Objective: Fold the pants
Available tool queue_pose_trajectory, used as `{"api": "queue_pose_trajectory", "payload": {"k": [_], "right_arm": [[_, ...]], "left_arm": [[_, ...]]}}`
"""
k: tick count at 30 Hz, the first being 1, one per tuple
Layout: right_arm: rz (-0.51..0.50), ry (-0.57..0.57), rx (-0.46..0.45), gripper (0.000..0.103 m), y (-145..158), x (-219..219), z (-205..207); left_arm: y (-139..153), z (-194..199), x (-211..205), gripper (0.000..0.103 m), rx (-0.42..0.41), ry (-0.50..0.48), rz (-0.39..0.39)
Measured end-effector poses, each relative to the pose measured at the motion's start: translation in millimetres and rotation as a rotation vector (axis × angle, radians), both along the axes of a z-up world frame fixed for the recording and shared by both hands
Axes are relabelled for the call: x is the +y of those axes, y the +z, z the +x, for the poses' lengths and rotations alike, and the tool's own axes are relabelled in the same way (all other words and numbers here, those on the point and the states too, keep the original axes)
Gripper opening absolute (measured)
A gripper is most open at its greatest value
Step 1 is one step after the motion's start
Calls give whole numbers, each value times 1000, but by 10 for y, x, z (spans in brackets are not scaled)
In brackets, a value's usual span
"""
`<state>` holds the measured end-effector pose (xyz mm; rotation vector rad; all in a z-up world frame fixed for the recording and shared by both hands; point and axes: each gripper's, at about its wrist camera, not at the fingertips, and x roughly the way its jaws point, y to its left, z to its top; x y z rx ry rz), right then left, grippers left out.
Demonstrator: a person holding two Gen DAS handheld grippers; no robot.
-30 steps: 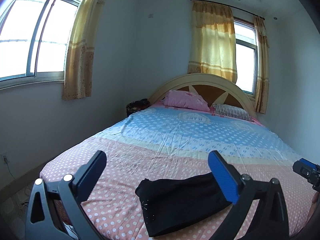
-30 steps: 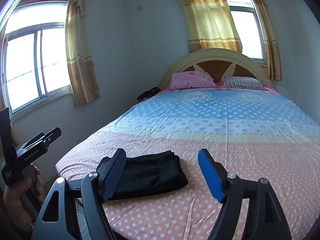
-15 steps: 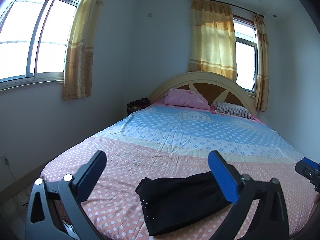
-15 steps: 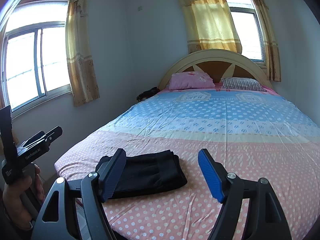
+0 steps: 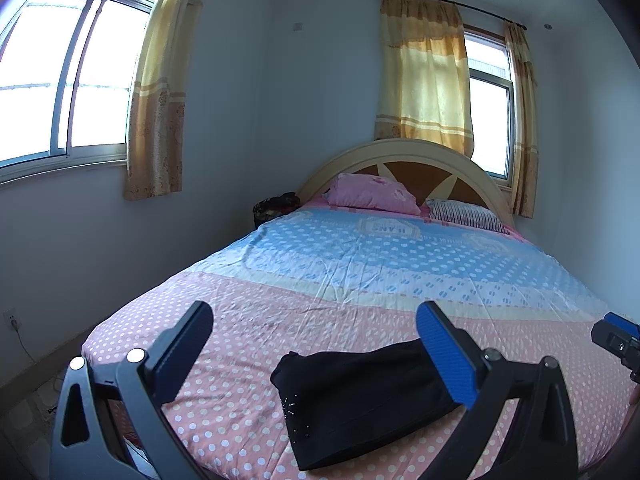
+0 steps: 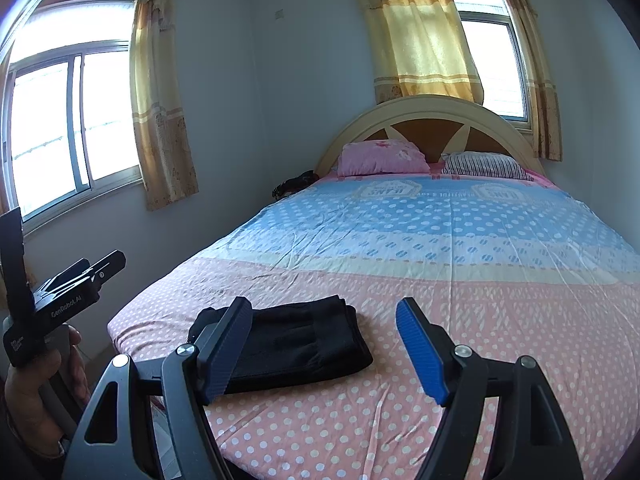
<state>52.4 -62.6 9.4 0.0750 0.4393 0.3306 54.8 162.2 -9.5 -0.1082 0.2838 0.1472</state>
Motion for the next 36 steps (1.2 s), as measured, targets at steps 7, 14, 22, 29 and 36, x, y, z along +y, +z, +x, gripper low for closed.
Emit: {"api": "queue_pose_trajectory", "payload": {"k": [7, 14, 22, 29, 36], "right_arm": [[-9, 3, -8, 76, -5, 12, 9], [-16, -2, -16, 75, -5, 6, -8], [-32, 8, -12, 76, -44, 25, -26], [-34, 10, -5, 76, -68, 29, -21], [-34, 2, 6, 76, -110, -5, -24]], "left_arm": [[31, -11, -50, 103, -1, 0, 18], [63, -48, -147, 103, -21, 8, 61], [38, -8, -105, 103, -2, 26, 39], [-33, 26, -101, 103, 23, 8, 26], [-59, 23, -163, 103, 16, -14, 47]]}}
